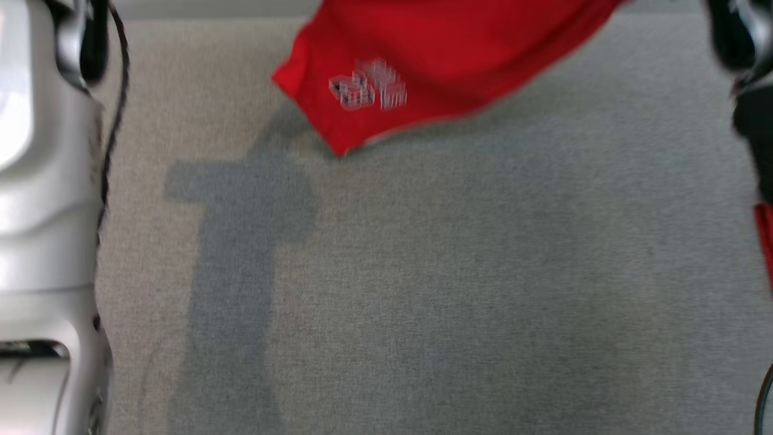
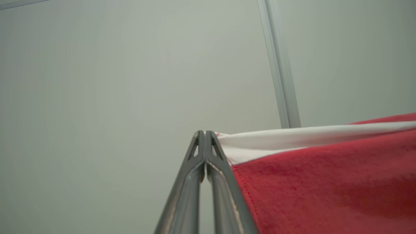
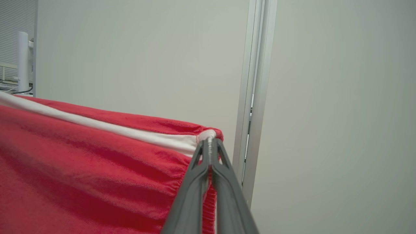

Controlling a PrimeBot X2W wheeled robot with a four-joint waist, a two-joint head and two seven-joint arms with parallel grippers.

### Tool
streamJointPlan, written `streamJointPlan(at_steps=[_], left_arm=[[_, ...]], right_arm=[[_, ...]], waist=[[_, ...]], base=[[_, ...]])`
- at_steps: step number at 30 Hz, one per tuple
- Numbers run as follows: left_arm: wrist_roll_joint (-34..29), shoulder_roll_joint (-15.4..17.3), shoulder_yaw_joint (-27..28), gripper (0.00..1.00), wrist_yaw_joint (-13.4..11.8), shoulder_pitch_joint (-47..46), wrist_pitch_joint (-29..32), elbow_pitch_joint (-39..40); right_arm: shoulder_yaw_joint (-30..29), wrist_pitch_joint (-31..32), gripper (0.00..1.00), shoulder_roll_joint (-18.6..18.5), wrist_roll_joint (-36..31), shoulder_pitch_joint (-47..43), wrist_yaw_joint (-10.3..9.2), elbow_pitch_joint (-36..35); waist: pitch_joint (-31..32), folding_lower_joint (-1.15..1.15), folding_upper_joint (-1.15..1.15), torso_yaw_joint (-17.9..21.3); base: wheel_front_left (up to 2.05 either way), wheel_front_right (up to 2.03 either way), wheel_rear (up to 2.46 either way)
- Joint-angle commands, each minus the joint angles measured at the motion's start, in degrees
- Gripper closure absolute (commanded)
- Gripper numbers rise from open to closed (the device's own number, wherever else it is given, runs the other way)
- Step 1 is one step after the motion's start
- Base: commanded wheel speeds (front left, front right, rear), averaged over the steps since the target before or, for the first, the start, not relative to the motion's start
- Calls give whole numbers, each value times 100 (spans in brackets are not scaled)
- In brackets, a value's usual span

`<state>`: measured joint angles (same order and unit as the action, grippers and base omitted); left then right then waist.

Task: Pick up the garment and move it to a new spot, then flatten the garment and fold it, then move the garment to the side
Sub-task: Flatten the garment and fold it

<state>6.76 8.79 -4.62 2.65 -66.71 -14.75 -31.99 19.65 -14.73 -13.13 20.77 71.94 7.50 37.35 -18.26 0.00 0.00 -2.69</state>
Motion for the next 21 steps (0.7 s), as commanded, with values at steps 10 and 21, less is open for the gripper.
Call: streamJointPlan(at_steps=[10,21], left_arm=[[-175,-67,142,100,-83,-388,-32,601],[313,-545,269,100,45,2850,-36,330]], right_arm=[[-668,-48,100,-95,-753,94,-2,-624],[-85,-51,100,-158,45,-2860,-2,-862]], waist=[[-945,0,0,-478],[-427,0,0,-296]], base=[[0,0,0],[0,0,0]])
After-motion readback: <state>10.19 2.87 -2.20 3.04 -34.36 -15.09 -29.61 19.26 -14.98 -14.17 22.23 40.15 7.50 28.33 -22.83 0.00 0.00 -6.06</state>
